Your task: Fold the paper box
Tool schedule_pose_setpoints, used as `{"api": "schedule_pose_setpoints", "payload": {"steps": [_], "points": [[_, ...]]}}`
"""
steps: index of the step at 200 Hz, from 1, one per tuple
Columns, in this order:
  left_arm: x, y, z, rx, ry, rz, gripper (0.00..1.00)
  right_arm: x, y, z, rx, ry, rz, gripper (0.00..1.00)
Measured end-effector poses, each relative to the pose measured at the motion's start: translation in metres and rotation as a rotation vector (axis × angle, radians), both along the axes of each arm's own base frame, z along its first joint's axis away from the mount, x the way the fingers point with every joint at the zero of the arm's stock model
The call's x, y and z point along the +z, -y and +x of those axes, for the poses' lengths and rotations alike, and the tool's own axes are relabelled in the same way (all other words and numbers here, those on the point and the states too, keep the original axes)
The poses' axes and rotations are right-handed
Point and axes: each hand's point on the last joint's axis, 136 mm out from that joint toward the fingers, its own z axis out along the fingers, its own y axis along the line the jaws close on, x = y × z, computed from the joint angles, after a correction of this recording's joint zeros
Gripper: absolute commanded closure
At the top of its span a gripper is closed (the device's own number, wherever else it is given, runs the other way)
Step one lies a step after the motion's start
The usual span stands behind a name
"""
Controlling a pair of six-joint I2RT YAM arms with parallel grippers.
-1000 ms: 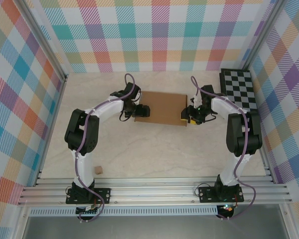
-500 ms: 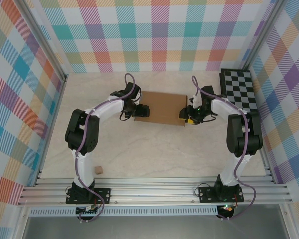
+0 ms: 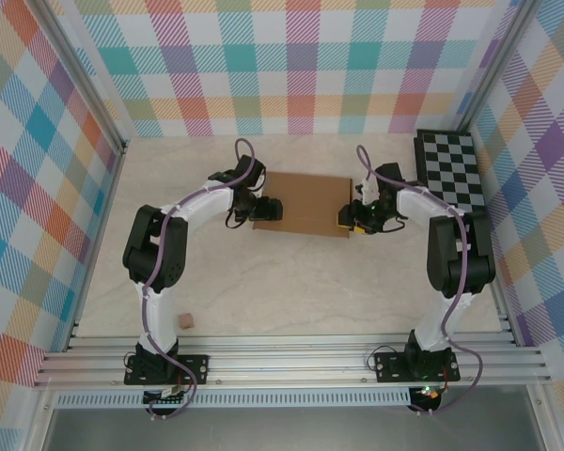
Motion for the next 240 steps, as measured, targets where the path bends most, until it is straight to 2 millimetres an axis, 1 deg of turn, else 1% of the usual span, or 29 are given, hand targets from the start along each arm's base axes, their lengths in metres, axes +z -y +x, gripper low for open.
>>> {"api": "schedule_pose_setpoints", "payload": {"steps": [19, 36, 56, 74, 118, 178, 191, 204, 240], "points": [[-0.003, 0.0, 0.0, 0.0, -0.006, 0.002, 0.22, -0.006, 0.0, -0.004, 0.03, 0.026, -0.012, 0.55], [-0.003, 0.0, 0.0, 0.0, -0.006, 0.002, 0.24, -0.006, 0.0, -0.002, 0.04, 0.041, -0.017, 0.56], [-0.003, 0.0, 0.0, 0.0, -0.007, 0.004, 0.24, -0.007, 0.002, 0.002, 0.045, 0.072, -0.03, 0.55], [-0.004, 0.001, 0.003, 0.001, -0.007, 0.007, 0.24, -0.01, 0.005, 0.002, 0.052, 0.1, -0.054, 0.55], [-0.003, -0.001, 0.007, -0.001, -0.001, 0.036, 0.23, -0.002, 0.015, 0.007, 0.055, 0.181, -0.136, 0.53], [-0.002, -0.004, 0.008, -0.008, 0.009, 0.069, 0.23, 0.0, 0.016, 0.012, 0.069, 0.215, -0.144, 0.54], [-0.002, -0.005, 0.008, -0.006, 0.009, 0.072, 0.23, -0.001, 0.016, 0.01, 0.069, 0.206, -0.142, 0.54], [-0.003, -0.005, 0.008, -0.006, 0.008, 0.073, 0.23, -0.002, 0.017, 0.004, 0.063, 0.169, -0.145, 0.54], [-0.003, -0.004, 0.008, -0.006, 0.007, 0.072, 0.23, -0.003, 0.016, -0.012, -0.015, 0.067, -0.106, 0.52]]}}
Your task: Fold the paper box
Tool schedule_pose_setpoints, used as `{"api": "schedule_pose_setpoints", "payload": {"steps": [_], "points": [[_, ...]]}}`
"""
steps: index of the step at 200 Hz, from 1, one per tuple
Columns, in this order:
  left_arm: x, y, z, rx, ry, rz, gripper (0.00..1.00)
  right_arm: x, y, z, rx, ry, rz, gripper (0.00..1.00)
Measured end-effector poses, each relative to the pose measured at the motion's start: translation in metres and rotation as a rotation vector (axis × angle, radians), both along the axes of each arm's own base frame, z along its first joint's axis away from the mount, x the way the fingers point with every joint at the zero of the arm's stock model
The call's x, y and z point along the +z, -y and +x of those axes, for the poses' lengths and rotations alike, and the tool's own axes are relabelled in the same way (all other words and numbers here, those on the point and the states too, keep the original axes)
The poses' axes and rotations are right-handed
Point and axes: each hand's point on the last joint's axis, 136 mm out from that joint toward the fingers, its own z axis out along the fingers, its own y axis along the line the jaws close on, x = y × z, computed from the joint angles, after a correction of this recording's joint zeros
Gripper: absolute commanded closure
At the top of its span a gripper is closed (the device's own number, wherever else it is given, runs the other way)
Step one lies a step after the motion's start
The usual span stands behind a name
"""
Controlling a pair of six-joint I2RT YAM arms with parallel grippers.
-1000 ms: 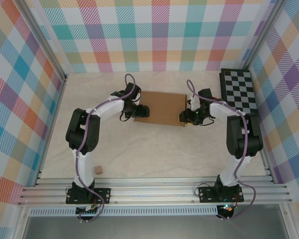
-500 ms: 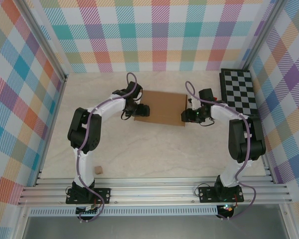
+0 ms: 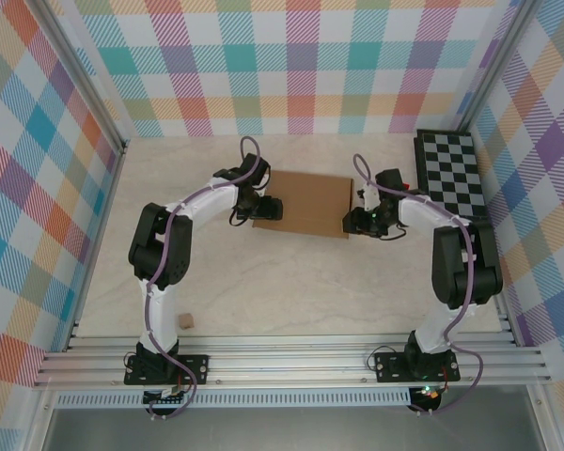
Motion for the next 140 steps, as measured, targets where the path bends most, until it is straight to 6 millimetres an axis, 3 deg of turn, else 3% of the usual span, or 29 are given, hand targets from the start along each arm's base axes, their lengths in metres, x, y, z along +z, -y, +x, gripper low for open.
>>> {"api": "schedule_pose_setpoints", "payload": {"steps": [47, 140], "points": [[0.0, 0.001, 0.002, 0.001, -0.004, 0.001, 0.23, -0.01, -0.016, -0.015, -0.094, -0.083, 0.139, 0.53], [0.001, -0.001, 0.003, 0.007, -0.006, 0.011, 0.23, -0.009, -0.017, 0.003, 0.0, 0.086, 0.119, 0.57]]}}
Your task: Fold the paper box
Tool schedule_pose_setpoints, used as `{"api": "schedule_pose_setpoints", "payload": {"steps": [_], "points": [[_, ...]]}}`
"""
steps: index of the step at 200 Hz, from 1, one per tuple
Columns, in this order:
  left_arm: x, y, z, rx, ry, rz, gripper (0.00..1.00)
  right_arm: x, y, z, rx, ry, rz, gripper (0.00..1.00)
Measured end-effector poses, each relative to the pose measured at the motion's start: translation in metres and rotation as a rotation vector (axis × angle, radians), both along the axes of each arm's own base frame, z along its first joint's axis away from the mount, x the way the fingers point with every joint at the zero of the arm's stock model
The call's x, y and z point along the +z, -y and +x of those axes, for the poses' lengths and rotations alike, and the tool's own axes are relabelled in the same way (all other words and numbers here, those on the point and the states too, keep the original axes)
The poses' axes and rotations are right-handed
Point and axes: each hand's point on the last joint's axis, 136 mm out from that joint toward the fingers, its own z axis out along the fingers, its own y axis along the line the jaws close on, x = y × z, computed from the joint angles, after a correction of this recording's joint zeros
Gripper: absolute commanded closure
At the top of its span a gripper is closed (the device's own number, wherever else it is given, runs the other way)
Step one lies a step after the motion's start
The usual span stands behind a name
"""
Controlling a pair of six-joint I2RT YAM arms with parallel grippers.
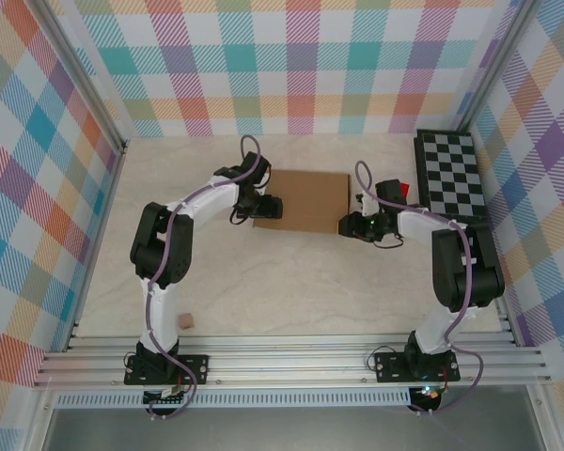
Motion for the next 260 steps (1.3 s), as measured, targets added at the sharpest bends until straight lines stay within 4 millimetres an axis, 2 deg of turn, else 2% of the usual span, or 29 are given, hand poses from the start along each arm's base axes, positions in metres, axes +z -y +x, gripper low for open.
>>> {"api": "schedule_pose_setpoints", "payload": {"steps": [23, 53, 82, 137, 198, 260], "points": [[0.0, 0.0, 0.001, 0.0, -0.001, 0.001, 0.23, 0.002, 0.003, 0.006, 0.002, 0.025, -0.024, 0.57], [0.0, 0.0, 0.0, 0.0, -0.01, 0.006, 0.23, 0.013, 0.008, 0.023, -0.024, 0.073, -0.066, 0.57], [0.0, -0.001, 0.001, 0.002, -0.014, 0.006, 0.23, 0.009, 0.01, 0.026, -0.035, 0.075, -0.077, 0.58], [-0.001, -0.001, 0.0, 0.001, -0.025, 0.006, 0.23, 0.003, 0.01, 0.02, -0.069, 0.039, -0.059, 0.62], [-0.002, -0.001, -0.002, 0.001, -0.044, -0.004, 0.23, -0.002, 0.005, 0.004, -0.122, -0.044, 0.017, 0.6], [-0.001, -0.002, 0.002, 0.01, -0.042, -0.008, 0.23, 0.002, 0.003, 0.012, -0.124, -0.004, 0.036, 0.65]]}}
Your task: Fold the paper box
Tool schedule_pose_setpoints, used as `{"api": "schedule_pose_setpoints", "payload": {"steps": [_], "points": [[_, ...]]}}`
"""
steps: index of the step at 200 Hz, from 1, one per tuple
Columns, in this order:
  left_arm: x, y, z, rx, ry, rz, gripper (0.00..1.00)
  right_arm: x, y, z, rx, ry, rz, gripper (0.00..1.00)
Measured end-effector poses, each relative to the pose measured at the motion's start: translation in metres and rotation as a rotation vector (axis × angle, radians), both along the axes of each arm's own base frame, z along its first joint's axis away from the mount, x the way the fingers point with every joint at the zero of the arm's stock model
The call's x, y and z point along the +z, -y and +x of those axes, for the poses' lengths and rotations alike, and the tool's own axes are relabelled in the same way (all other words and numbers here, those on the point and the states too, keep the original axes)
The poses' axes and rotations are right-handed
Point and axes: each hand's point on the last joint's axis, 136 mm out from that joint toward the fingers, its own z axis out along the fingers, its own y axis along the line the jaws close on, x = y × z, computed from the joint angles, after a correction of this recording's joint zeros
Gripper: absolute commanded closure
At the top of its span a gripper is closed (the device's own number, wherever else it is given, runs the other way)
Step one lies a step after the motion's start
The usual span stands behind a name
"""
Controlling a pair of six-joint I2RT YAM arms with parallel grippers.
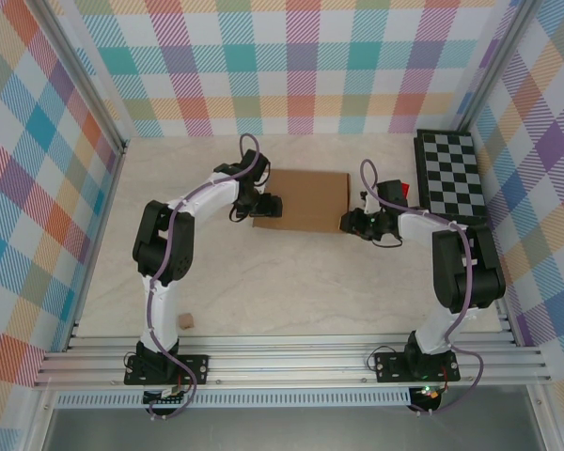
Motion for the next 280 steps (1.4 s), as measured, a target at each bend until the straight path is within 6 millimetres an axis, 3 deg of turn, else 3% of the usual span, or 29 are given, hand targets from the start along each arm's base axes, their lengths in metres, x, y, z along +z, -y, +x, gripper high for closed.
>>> {"api": "schedule_pose_setpoints", "payload": {"steps": [55, 87, 132, 167, 187, 205, 239, 280], "points": [[0.002, -0.002, 0.003, 0.005, -0.01, 0.004, 0.22, 0.001, 0.002, 0.009, 0.005, 0.061, -0.02, 0.65], [0.015, -0.016, 0.006, 0.034, -0.035, 0.011, 0.18, 0.002, 0.003, 0.014, 0.006, 0.088, -0.034, 0.65], [0.061, -0.038, 0.038, 0.096, 0.031, -0.011, 0.18, 0.001, 0.004, 0.015, 0.018, 0.101, -0.045, 0.65], [0.089, -0.028, 0.086, 0.082, 0.149, -0.052, 0.18, 0.0, 0.005, 0.015, 0.031, 0.113, -0.059, 0.65], [0.078, -0.023, 0.111, 0.061, 0.18, -0.044, 0.15, -0.002, 0.005, 0.015, 0.039, 0.114, -0.065, 0.65], [0.054, -0.021, 0.13, 0.05, 0.183, -0.035, 0.14, -0.005, 0.005, 0.014, 0.05, 0.113, -0.076, 0.65], [0.01, -0.021, 0.144, 0.051, 0.137, -0.065, 0.15, -0.003, 0.005, 0.017, 0.057, 0.127, -0.084, 0.65], [0.01, -0.018, 0.145, 0.039, 0.118, -0.135, 0.19, -0.001, 0.003, 0.021, 0.071, 0.127, -0.083, 0.65]]}}
